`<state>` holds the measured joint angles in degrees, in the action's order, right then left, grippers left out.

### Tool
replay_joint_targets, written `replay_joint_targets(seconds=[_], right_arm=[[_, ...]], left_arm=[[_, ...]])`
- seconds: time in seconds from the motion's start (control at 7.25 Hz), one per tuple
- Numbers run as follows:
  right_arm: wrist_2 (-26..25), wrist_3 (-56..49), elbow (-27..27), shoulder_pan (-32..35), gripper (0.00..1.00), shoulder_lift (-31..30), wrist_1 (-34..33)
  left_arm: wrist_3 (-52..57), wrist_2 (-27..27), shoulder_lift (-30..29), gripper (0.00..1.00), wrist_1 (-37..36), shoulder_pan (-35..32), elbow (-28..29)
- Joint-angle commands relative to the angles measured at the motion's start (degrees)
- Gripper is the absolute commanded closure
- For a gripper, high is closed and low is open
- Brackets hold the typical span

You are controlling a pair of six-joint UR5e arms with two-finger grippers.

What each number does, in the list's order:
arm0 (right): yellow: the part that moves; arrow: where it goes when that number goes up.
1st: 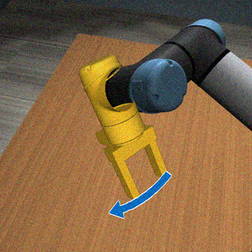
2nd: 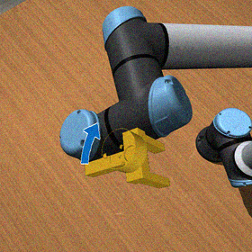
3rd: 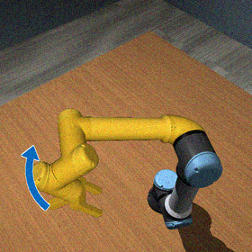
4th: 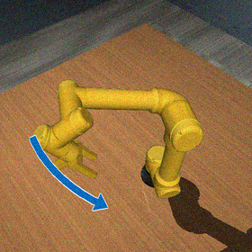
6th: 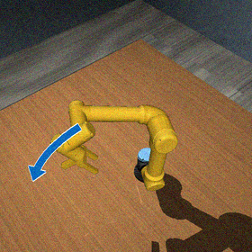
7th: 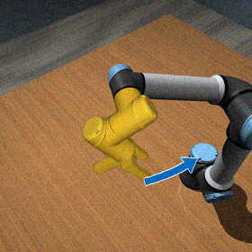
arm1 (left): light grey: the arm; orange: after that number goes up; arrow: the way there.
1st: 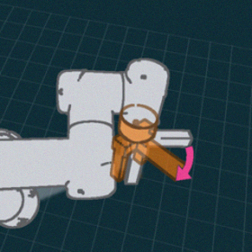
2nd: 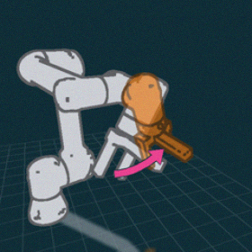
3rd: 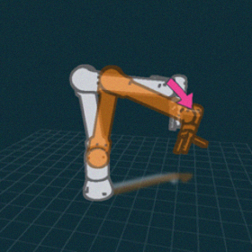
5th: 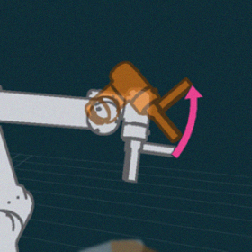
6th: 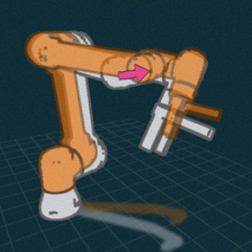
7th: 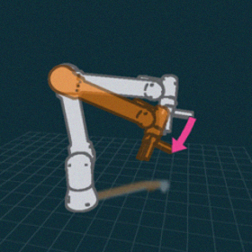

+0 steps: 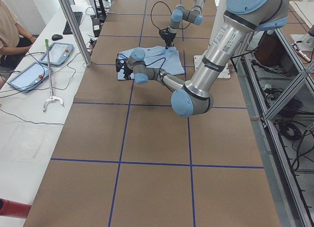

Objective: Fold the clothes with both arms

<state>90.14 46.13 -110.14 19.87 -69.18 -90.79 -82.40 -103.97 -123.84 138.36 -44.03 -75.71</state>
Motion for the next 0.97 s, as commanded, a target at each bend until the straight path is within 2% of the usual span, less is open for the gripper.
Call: replay_joint_targets(seconds=[0.0, 0.14, 0.55, 0.69, 0.83], right_arm=[[-0.3, 1.6, -2.2, 0.0, 1.0, -2.9, -0.1], [-0.4, 4.6, -2.2, -0.8, 1.0, -3.2, -0.1], [-0.6, 4.9, -2.1, -1.5, 1.0, -3.2, -0.1], [-0.3, 4.9, -2.1, -1.5, 0.61, -3.0, -0.1], [-0.3, 5.3, -2.6, -1.5, 0.46, -2.6, -0.1]], left_arm=[[-0.1, 0.0, 0.0, 0.6, 0.0, 0.0, -0.5], [0.0, 0.0, 0.2, 0.6, 0.0, 0.0, -0.5], [0.0, 0.0, 0.3, 0.6, 0.0, 0.0, -0.4], [0.0, 0.0, 0.3, 0.6, 0.0, 0.0, -0.4], [0.0, 0.0, 0.3, 0.6, 0.0, 0.0, -0.4]])
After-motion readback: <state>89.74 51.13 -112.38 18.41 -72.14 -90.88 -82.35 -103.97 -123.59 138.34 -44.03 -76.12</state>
